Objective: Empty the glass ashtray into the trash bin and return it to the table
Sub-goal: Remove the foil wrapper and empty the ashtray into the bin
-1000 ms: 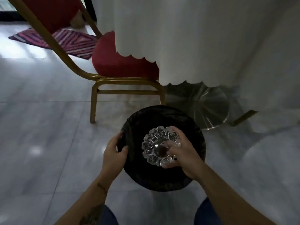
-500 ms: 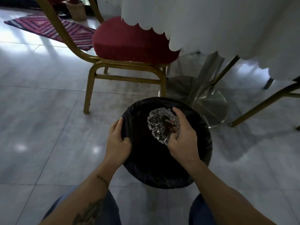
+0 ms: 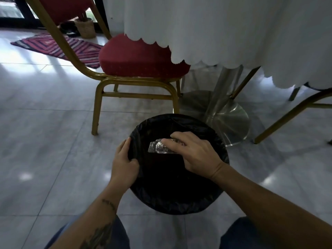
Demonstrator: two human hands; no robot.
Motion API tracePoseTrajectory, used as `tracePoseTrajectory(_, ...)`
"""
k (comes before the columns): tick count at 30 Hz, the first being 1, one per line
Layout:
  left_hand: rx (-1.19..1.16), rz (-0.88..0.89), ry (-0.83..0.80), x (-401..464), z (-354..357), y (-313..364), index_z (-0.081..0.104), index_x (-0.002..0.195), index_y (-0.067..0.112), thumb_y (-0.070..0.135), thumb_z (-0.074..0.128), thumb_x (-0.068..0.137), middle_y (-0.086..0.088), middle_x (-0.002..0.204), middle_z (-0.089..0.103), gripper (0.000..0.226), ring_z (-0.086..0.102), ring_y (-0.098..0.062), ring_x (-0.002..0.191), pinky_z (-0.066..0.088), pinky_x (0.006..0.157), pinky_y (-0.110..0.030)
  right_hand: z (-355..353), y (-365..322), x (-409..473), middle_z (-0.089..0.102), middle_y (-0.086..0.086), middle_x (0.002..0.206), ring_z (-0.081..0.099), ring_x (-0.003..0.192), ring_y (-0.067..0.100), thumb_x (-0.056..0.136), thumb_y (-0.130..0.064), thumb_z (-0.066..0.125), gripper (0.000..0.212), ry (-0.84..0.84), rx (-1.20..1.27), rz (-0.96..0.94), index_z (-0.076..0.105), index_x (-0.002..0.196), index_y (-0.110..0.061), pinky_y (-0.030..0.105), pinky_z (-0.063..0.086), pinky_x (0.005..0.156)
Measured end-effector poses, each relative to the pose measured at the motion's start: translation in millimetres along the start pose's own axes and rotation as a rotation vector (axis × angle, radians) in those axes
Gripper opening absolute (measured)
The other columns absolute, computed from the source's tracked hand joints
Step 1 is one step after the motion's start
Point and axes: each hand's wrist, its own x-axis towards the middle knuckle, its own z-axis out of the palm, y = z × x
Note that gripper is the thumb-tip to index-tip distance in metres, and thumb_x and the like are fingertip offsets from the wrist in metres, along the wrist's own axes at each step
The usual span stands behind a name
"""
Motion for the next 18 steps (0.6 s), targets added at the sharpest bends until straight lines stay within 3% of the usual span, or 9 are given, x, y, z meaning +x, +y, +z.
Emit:
tracePoseTrajectory(4,-0.005,-0.002,0.015,-1,-3,1,0.037,0.153,0.022,-0.010,0.047,0.086,0.007,0.152,0.037,0.075,0.042,-0.008,0.130,0.036,0.099,-0.017,3,6,8,0.069,0.012,0.115,0.066,0.100,0.033,0.083,-0.002,0.045,0.052,0.033,0.027,-0.016,0.049,0.132,-0.019,0.039,0.057,0.047)
tracePoseTrajectory(8,0.043,0.031,0.001,-1,-5,-3,0.035,0.154,0.022,-0.011,0.047,0.085,0.005,0.158,0.030,0.077,0.033,-0.015,0.144,0.035,0.116,-0.034,8,10,11,0.069,0.010,0.116,0.063,0.103,0.031,0.078,-0.001,0.048,0.052,0.065,0.066,0.038,0.048,0.128,-0.016,0.041,0.059,0.050)
tracePoseTrajectory(11,0.063,0.037,0.010,0,-6,-2,0.037,0.153,0.019,-0.013,0.047,0.085,0.004,0.160,0.028,0.076,0.030,-0.015,0.146,0.033,0.118,-0.034,11,10,13,0.069,0.009,0.116,0.064,0.101,0.032,0.075,0.006,0.056,0.056,0.090,0.061,0.049,0.049,0.125,-0.017,0.040,0.059,0.049)
tracePoseTrajectory(14,0.097,0.053,0.017,-1,-6,-3,0.038,0.153,0.018,-0.013,0.048,0.085,0.003,0.161,0.026,0.075,0.027,-0.015,0.148,0.031,0.117,-0.030,14,9,16,0.070,0.011,0.112,0.065,0.097,0.033,0.079,0.003,0.050,0.048,0.107,0.030,0.014,0.051,0.123,-0.016,0.038,0.057,0.046)
tracePoseTrajectory(18,0.156,0.113,0.046,3,-2,-8,0.048,0.146,0.019,-0.004,0.058,0.086,0.000,0.161,0.025,0.065,0.024,-0.018,0.149,0.032,0.119,-0.039,16,8,18,0.068,0.012,0.105,0.065,0.094,0.031,0.083,0.003,0.054,0.041,0.159,0.042,0.010,0.053,0.118,-0.018,0.038,0.054,0.046)
